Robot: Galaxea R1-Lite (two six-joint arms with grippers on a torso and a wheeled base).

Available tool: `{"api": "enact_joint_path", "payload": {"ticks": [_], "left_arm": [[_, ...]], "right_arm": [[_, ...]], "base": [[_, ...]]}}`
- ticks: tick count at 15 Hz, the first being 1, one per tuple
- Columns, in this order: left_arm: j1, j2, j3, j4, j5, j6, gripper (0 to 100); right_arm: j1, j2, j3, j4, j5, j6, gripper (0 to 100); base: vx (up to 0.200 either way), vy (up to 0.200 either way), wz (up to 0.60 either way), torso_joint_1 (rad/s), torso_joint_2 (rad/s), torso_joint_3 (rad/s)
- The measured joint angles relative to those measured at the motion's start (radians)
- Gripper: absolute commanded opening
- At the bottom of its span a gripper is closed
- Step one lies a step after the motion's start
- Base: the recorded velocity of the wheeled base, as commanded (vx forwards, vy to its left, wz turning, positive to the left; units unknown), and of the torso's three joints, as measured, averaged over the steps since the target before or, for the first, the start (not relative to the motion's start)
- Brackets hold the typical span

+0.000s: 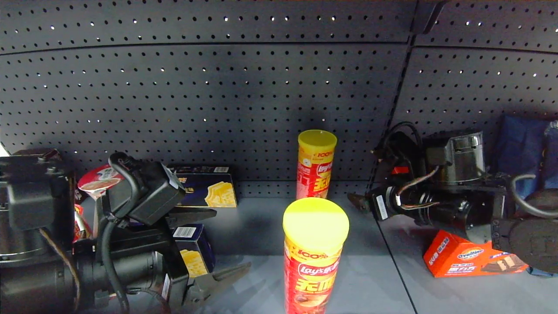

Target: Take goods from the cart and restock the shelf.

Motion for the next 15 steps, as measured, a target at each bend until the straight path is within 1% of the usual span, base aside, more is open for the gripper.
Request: {"api": "enact_joint_path", "payload": {"ticks": [2, 5, 9, 12, 15], "left_arm": [[0.000, 0.000, -0.004, 0.000, 0.000, 0.000, 100], [0.001, 0.000, -0.011, 0.000, 0.000, 0.000, 100], [0.002, 0.000, -0.012, 0.000, 0.000, 0.000, 100], [0.013, 0.000, -0.011, 0.000, -0.001, 0.000, 100], [0.015, 0.000, -0.008, 0.000, -0.001, 0.001, 100]], "right_arm": [[-0.018, 0.027, -0.018, -0.002, 0.008, 0.000, 100], [-0.021, 0.056, -0.032, -0.005, 0.011, 0.000, 100], [-0.019, 0.104, -0.081, -0.005, 0.013, -0.001, 100], [-0.017, 0.154, -0.135, -0.008, 0.014, -0.001, 100], [0.000, 0.193, -0.169, -0.013, 0.023, -0.001, 100]], "base": [[0.000, 0.000, 0.00, 0.000, 0.00, 0.000], [0.000, 0.000, 0.00, 0.000, 0.00, 0.000], [0.000, 0.000, 0.00, 0.000, 0.00, 0.000], [0.000, 0.000, 0.00, 0.000, 0.00, 0.000], [0.000, 0.000, 0.00, 0.000, 0.00, 0.000]]}}
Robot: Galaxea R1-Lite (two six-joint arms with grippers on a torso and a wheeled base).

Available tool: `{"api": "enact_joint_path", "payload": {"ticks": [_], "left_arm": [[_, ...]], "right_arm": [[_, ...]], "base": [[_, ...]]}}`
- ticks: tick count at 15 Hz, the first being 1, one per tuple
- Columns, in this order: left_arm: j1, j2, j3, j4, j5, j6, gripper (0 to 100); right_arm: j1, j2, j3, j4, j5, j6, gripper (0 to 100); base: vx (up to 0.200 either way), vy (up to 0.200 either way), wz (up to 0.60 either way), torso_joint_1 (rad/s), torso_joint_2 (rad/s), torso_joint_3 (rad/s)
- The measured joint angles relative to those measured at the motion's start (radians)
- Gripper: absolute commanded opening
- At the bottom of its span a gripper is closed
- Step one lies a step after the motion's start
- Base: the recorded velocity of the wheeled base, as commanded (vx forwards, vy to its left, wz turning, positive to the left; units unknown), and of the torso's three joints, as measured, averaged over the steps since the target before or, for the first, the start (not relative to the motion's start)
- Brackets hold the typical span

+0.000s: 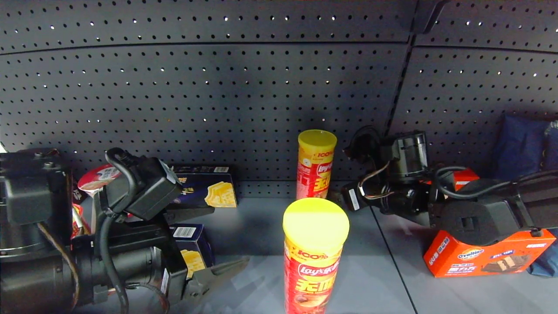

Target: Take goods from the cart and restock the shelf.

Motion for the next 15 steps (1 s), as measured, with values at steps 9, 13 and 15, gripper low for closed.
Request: {"api": "enact_joint_path", "payload": {"ticks": [9, 13, 15], "left_arm": [[0.001, 0.000, 0.005, 0.000, 0.000, 0.000, 100], [0.000, -0.002, 0.009, 0.000, 0.000, 0.000, 100], [0.000, -0.002, 0.009, 0.000, 0.000, 0.000, 100]], "right_arm": [[0.044, 0.024, -0.002, -0.001, 0.004, 0.003, 100], [0.045, 0.023, 0.001, -0.001, 0.004, 0.003, 100], [0.047, 0.024, 0.001, -0.001, 0.004, 0.004, 100]], "base": [[0.000, 0.000, 0.00, 0.000, 0.00, 0.000], [0.000, 0.000, 0.00, 0.000, 0.00, 0.000], [0.000, 0.000, 0.00, 0.000, 0.00, 0.000]]}}
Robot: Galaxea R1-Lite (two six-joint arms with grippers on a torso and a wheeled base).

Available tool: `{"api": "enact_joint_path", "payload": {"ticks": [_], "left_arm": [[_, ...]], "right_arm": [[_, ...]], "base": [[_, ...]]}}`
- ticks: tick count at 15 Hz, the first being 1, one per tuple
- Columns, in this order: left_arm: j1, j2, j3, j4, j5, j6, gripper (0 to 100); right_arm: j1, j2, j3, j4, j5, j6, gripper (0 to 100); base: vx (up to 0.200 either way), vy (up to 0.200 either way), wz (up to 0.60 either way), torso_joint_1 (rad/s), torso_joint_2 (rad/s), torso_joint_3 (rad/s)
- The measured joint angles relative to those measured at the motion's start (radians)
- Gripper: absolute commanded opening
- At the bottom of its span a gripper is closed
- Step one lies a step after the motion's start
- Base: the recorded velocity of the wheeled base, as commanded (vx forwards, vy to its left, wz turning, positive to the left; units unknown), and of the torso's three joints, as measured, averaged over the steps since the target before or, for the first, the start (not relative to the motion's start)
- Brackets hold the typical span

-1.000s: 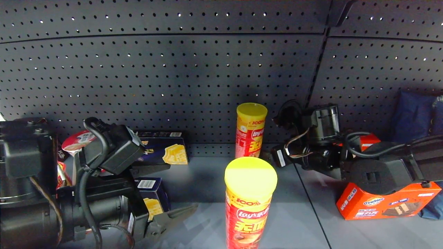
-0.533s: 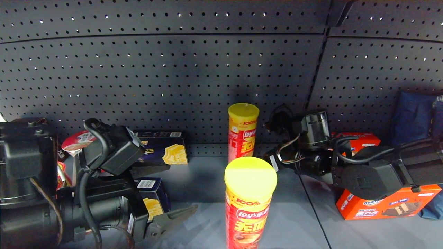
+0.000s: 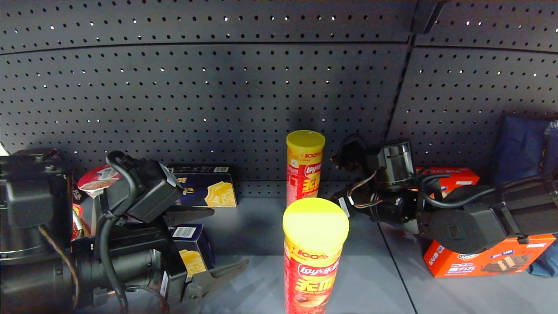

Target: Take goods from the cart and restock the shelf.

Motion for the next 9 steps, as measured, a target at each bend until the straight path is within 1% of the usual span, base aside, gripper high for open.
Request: {"api": "enact_joint_path", "payload": {"ticks": [9], "left_arm": [[0.000, 0.000, 0.002, 0.000, 0.000, -0.001, 100]], "right_arm": [[0.008, -0.006, 0.024, 0.000, 0.000, 0.003, 100]], "base": [[0.000, 0.000, 0.00, 0.000, 0.00, 0.000]]}}
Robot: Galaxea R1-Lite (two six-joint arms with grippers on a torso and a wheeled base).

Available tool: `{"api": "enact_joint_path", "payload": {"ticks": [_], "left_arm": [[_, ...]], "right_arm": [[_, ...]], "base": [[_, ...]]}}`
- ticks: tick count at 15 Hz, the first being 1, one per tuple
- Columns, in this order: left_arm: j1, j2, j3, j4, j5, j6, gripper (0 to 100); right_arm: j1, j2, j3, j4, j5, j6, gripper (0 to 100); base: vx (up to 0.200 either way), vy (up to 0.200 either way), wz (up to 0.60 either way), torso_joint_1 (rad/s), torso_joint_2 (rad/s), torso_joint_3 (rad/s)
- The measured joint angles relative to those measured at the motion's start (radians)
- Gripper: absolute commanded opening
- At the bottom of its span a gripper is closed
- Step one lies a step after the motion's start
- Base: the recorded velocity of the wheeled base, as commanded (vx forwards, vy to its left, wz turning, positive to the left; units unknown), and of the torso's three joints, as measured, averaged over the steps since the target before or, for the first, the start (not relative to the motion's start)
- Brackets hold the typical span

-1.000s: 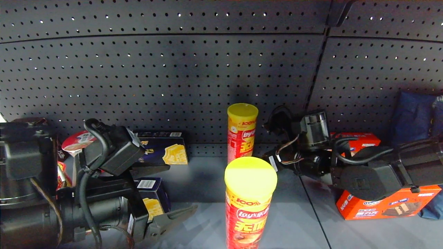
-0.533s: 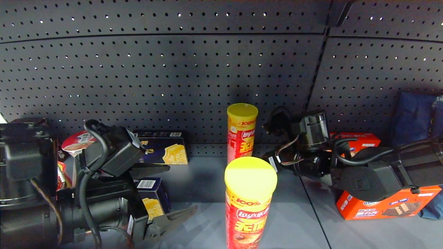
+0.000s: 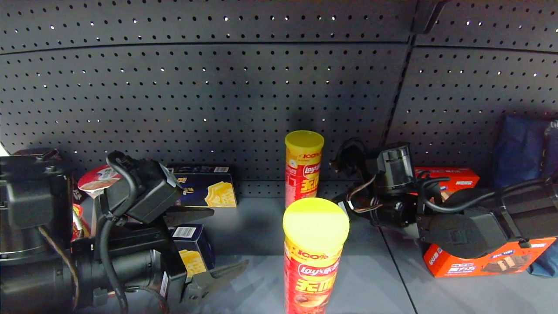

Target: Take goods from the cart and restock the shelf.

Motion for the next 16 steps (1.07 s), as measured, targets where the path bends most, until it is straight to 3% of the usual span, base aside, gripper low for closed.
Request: {"api": "enact_joint_path", "payload": {"ticks": [6, 9, 14, 16], "left_arm": [[0.015, -0.018, -0.008, 0.000, 0.002, 0.000, 100], [0.049, -0.095, 0.017, 0.001, 0.018, -0.002, 100], [0.249, -0.287, 0.117, 0.005, 0.028, -0.005, 100], [0.323, -0.379, 0.187, 0.009, 0.039, -0.006, 100]], "right_arm": [[0.001, -0.152, 0.030, 0.000, -0.003, 0.003, 100], [0.000, -0.316, 0.121, 0.000, -0.002, 0.004, 100], [-0.062, -0.626, 0.383, 0.000, 0.022, 0.004, 100], [-0.149, -0.741, 0.454, 0.000, 0.031, 0.004, 100]], "base": [[0.000, 0.000, 0.00, 0.000, 0.00, 0.000], [0.000, 0.000, 0.00, 0.000, 0.00, 0.000], [0.000, 0.000, 0.00, 0.000, 0.00, 0.000], [0.000, 0.000, 0.00, 0.000, 0.00, 0.000]]}}
